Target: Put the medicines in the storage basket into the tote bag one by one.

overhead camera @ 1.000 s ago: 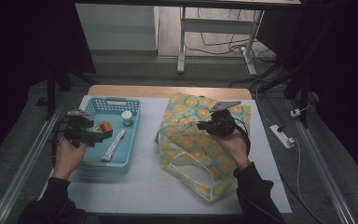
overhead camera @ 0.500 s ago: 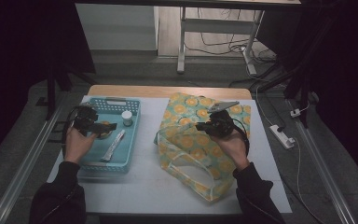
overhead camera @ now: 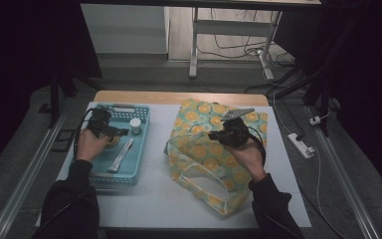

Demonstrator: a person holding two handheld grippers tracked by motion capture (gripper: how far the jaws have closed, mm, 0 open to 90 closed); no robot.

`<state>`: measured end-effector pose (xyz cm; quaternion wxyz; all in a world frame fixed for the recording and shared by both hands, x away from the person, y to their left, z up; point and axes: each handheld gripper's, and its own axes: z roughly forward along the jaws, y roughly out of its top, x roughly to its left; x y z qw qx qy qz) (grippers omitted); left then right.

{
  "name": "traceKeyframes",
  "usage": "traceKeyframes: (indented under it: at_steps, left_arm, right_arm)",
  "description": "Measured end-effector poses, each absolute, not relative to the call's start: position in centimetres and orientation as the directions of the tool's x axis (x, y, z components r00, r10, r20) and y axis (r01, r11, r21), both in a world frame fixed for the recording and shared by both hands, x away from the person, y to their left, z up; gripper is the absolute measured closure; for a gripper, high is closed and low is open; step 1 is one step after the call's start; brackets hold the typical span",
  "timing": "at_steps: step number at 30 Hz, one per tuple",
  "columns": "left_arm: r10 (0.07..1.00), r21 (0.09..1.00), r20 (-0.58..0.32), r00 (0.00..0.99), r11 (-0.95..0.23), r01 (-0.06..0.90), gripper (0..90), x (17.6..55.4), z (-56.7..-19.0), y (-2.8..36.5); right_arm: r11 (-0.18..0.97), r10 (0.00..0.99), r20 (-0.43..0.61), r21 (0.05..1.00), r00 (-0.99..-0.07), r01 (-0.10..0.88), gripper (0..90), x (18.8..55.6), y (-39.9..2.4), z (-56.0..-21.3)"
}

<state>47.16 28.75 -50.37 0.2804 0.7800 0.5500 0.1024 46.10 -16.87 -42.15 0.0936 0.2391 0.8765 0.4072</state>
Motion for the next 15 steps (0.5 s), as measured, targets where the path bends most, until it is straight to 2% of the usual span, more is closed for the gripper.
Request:
traceKeyframes:
  at_steps: [15]
  left_arm:
    - [0.933, 0.392, -0.127, 0.338, -0.266, 0.881, 0.9, 47.8, -51.6, 28.4]
  right_arm:
    - [0.552, 0.49, 0.036, 0.761, -0.871, 0.341, 90.0, 46.1, -17.0, -42.0]
